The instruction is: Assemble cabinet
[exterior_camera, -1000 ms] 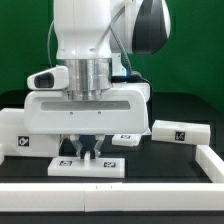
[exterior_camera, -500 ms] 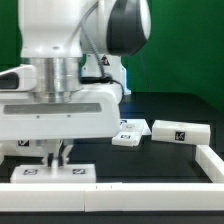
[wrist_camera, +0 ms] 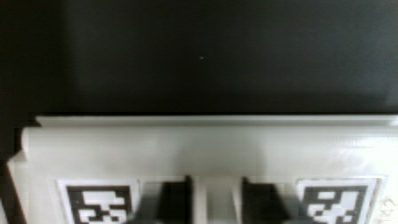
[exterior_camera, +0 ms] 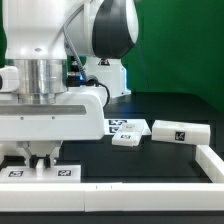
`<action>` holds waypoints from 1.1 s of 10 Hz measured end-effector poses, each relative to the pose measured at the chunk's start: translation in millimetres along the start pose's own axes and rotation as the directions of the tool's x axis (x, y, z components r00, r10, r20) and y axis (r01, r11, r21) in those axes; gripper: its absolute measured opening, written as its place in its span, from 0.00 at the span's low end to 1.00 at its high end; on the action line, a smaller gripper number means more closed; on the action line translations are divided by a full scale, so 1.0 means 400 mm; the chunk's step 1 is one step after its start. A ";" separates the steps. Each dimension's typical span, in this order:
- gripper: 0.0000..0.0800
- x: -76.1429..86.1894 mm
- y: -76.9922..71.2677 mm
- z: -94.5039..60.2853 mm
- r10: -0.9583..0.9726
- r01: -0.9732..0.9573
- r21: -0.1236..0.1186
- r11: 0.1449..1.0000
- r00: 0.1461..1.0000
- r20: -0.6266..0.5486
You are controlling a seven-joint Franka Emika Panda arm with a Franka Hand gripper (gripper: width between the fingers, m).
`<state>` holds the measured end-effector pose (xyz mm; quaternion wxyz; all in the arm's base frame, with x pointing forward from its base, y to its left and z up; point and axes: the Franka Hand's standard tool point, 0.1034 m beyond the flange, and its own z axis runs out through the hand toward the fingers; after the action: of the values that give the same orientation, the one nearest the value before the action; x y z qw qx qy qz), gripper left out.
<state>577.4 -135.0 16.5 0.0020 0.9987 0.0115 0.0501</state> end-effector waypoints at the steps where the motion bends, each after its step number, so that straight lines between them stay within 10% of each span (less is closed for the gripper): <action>1: 0.29 0.000 0.000 0.000 0.000 0.000 0.000 1.000 1.000 0.000; 5: 0.90 -0.056 -0.051 -0.102 0.050 -0.050 0.011 0.999 0.999 0.000; 7: 0.97 -0.080 -0.133 -0.112 0.063 -0.063 0.016 0.998 0.998 0.005; 11: 0.99 -0.081 -0.127 -0.109 0.052 -0.052 0.015 0.999 0.999 0.007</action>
Offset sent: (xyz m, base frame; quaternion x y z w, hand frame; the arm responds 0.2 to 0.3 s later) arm -0.0491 -0.0040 0.0539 -0.0230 -0.0738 0.0350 0.9964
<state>539.7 -84.8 56.3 -0.0067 0.9988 -0.0142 0.0469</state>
